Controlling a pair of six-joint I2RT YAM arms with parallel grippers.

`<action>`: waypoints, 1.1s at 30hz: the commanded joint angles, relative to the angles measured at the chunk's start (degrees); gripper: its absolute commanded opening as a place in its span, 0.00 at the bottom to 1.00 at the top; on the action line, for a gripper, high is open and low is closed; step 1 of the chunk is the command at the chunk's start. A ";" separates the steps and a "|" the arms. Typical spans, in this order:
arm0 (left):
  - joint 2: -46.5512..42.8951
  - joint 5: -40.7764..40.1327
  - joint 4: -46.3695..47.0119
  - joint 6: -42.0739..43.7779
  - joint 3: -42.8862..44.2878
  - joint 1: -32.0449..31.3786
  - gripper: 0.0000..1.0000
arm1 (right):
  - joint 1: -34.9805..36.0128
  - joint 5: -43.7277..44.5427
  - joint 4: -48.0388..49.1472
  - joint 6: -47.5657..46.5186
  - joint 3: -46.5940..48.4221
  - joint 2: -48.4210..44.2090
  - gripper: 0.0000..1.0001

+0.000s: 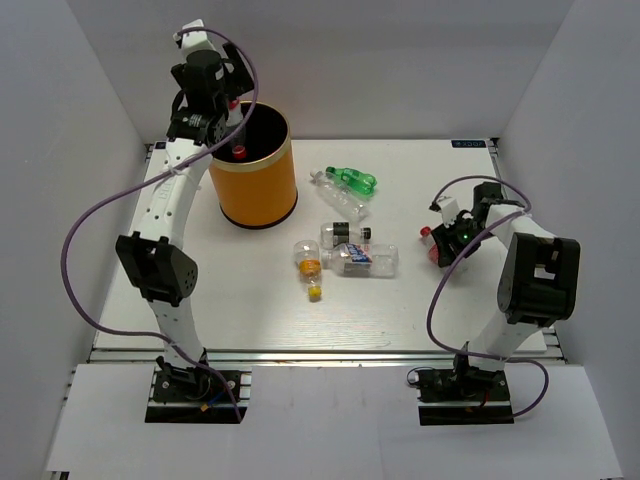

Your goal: Put the plastic bottles in the bin

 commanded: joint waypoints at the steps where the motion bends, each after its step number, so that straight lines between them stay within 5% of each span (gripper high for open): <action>1: 0.79 2.00 -2.64 1.80 -1.04 0.01 1.00 | 0.79 -10.41 -10.59 -5.95 3.14 -0.43 0.00; 8: -12.55 9.45 0.08 9.88 -14.32 -2.27 1.00 | 6.15 -20.95 -12.79 -5.70 22.64 0.52 0.00; 14: -26.27 41.56 -2.72 12.43 -30.06 -4.29 1.00 | 15.97 -30.45 -1.75 8.23 44.44 8.69 0.00; 17: -31.54 47.77 -5.71 10.16 -41.62 -6.40 1.00 | 20.54 -34.50 9.75 18.26 53.49 12.98 0.00; 24: -41.92 41.03 -10.45 7.34 -60.36 -9.39 1.00 | 30.04 -35.22 52.86 47.60 59.66 22.58 0.00; 27: -43.77 40.50 -8.62 6.11 -67.31 -9.92 1.00 | 33.91 -31.80 59.09 53.78 70.51 30.22 0.00; 33: -46.58 39.36 -1.86 -0.39 -76.82 -11.07 1.00 | 39.63 -22.75 65.26 50.74 74.87 35.86 0.00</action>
